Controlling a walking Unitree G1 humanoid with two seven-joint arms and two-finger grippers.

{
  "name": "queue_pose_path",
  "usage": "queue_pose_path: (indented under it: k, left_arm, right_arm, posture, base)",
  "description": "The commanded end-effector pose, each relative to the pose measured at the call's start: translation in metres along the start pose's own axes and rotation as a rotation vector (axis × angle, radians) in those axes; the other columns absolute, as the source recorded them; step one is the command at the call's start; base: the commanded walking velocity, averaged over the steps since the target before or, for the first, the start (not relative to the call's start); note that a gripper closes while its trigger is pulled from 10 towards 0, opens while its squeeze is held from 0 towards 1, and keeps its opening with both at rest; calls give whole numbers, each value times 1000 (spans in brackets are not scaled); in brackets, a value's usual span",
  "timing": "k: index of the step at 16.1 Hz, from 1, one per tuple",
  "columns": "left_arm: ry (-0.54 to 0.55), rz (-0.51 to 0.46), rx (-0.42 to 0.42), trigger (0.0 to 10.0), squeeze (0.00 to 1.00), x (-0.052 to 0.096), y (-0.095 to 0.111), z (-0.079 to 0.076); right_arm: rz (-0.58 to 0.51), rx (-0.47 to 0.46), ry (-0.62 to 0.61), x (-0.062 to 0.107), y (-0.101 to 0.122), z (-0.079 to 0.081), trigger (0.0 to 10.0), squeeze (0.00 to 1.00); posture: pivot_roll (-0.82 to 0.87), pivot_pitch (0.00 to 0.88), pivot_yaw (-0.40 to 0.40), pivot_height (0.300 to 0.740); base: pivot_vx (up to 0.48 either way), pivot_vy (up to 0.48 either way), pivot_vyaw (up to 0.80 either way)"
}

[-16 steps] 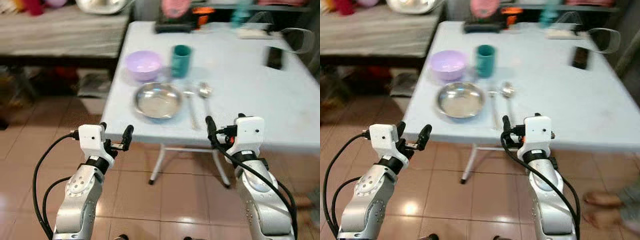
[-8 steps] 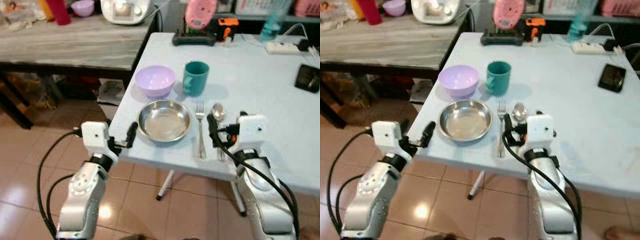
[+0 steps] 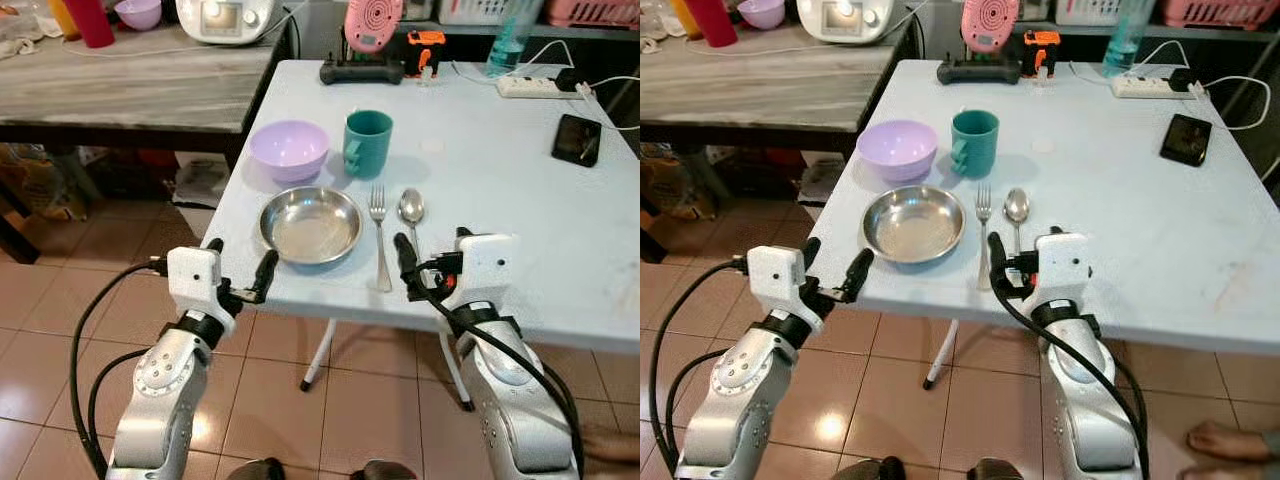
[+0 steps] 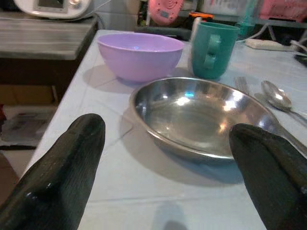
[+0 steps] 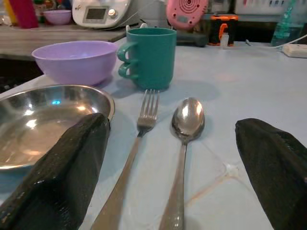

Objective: Setting the table

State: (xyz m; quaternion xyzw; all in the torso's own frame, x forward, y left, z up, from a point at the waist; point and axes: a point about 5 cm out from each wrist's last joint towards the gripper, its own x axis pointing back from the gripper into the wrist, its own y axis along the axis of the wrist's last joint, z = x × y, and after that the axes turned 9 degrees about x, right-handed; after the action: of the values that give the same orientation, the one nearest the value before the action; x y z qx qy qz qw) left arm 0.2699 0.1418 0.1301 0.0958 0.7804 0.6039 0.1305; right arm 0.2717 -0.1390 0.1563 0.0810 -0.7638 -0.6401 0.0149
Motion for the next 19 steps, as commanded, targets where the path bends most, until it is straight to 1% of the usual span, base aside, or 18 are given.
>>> queue_pose_path:
  k: [1, 2, 4, 6, 7, 8, 10, 12, 13, 17, 19]
  left_arm:
    - [-22, -11, -22, 10000, 0, 2, 3, -2]
    - [-25, -9, -20, 10000, 0, 2, 3, -2]
    - [-26, -14, -43, 10000, 0, 1, 4, -2]
    - [-85, -28, -52, 10000, 0, 3, 6, -6]
    - [-125, -24, -79, 10000, 0, 4, 7, -8]
    - [-168, -19, -87, 10000, 0, 5, 7, -10]
    - [-202, 2, -88, 10000, 0, 5, 7, -9]
    - [-239, 17, -101, 10000, 0, 7, 7, -8]
    - [-263, 25, -108, 10000, 0, 7, 6, -8]
    - [-299, 42, -139, 10000, 0, 10, 6, -7]
    - [-307, 49, -142, 10000, 0, 12, 6, -5]
  right_arm:
    - [-35, -4, 8, 0, 10, -1, 10000, 0]
    - [-33, -8, 11, 0, 10, -1, 10000, 0]
    - [-43, -17, 32, -2, 13, 0, 10000, 0]
    - [-52, -24, 46, -7, 16, -2, 10000, 0]
    - [-52, -30, 61, -11, 17, -3, 10000, 0]
    - [-52, -34, 76, -17, 19, -5, 10000, 0]
    - [-43, -45, 121, -30, 20, -7, 10000, 0]
    - [-18, -89, 132, -40, 18, -6, 10000, 0]
    - [-2, -136, 135, -45, 16, -4, 10000, 0]
    - [29, -203, 157, -60, 16, 2, 10000, 0]
    - [37, -229, 176, -66, 17, 8, 10000, 0]
  posture:
    - [-192, 167, 27, 740]
    - [-192, 167, 27, 740]
    - [-191, 168, 27, 740]
    - [-191, 168, 27, 740]
    - [-188, 174, 31, 740]
    - [-188, 174, 31, 740]
    - [-184, 179, 34, 740]
    - [-180, 185, 35, 740]
    - [-180, 185, 35, 740]
    - [-169, 194, 40, 740]
    - [-168, 196, 41, 740]
  base:
    - [0, 0, 0]
    - [0, 0, 0]
    - [0, 0, 0]
    - [0, 0, 0]
    - [0, 0, 0]
    - [0, 0, 0]
    - [0, 0, 0]
    - [0, 0, 0]
    - [0, 0, 0]
    - [0, 0, 0]
    - [0, 0, 0]
